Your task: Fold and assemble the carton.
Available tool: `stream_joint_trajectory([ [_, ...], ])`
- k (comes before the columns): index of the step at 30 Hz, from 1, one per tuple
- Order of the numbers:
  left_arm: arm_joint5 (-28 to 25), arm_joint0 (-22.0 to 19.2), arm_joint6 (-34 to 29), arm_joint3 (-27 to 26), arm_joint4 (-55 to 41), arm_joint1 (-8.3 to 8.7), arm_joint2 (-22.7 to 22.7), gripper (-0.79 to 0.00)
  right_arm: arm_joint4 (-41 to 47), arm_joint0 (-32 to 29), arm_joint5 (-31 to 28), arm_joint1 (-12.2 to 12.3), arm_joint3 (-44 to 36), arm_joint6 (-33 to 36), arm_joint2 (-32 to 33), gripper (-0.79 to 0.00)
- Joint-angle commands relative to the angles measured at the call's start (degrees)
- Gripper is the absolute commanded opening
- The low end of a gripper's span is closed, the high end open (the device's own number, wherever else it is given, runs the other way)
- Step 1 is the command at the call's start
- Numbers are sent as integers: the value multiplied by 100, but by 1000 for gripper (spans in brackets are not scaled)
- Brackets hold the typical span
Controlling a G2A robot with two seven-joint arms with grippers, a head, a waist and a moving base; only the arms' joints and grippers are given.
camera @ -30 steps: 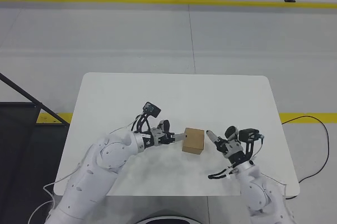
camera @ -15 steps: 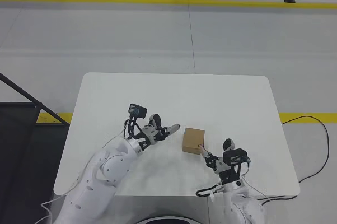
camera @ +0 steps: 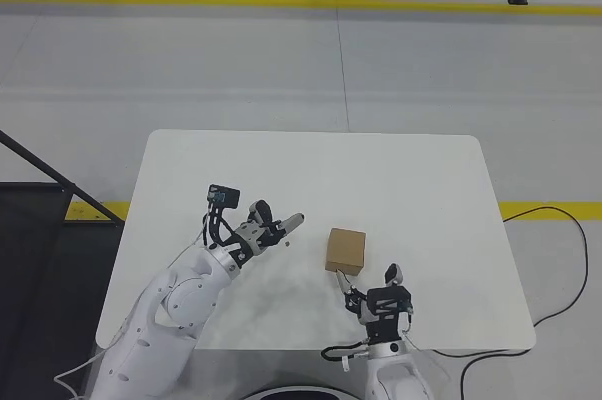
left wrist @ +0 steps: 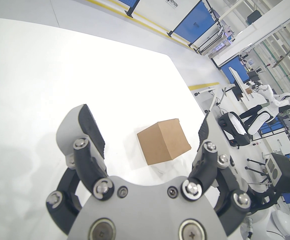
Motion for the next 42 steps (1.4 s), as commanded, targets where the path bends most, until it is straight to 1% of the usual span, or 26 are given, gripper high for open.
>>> stream_joint_trajectory([
  [1, 1, 0, 0, 0, 0, 0, 0, 0, -54, 15, 5, 1, 42, 53, 9, 0],
  [3, 1, 0, 0, 0, 0, 0, 0, 0, -194, 68, 34, -21, 91, 158, -89, 0],
  [5, 1, 0, 0, 0, 0, 0, 0, 0, -402, 141, 327, -62, 238, 207, -201, 0],
  [6, 1, 0, 0, 0, 0, 0, 0, 0, -484, 181, 335, -88, 301, 199, -338, 0],
  [7, 1, 0, 0, 0, 0, 0, 0, 0, -582, 229, 474, -114, 414, 196, -413, 0],
  [8, 1, 0, 0, 0, 0, 0, 0, 0, -668, 274, 740, -150, 498, 154, -484, 0],
  [10, 1, 0, 0, 0, 0, 0, 0, 0, -624, 350, 909, -223, 646, -2, -681, 0],
  [12, 1, 0, 0, 0, 0, 0, 0, 0, -680, 423, 1287, -299, 850, -107, -829, 0],
  [13, 1, 0, 0, 0, 0, 0, 0, 0, -666, 471, 1369, -339, 920, -139, -927, 0],
  [15, 1, 0, 0, 0, 0, 0, 0, 0, -776, 596, 1802, -424, 1157, -119, -1064, 0],
  [21, 1, 0, 0, 0, 0, 0, 0, 0, -677, 1060, 2477, -722, 1729, -126, -1536, 0],
  [26, 1, 0, 0, 0, 0, 0, 0, 0, -348, 1364, 2847, -958, 2114, -210, -1719, 0],
  [33, 1, 0, 0, 0, 0, 0, 0, 0, 90, 1686, 3272, -1254, 2616, -538, -1780, 0],
  [37, 1, 0, 0, 0, 0, 0, 0, 0, 264, 1841, 3343, -1393, 2872, -802, -1754, 0],
  [42, 1, 0, 0, 0, 0, 0, 0, 0, 464, 2052, 3282, -1537, 3172, -911, -1683, 0],
])
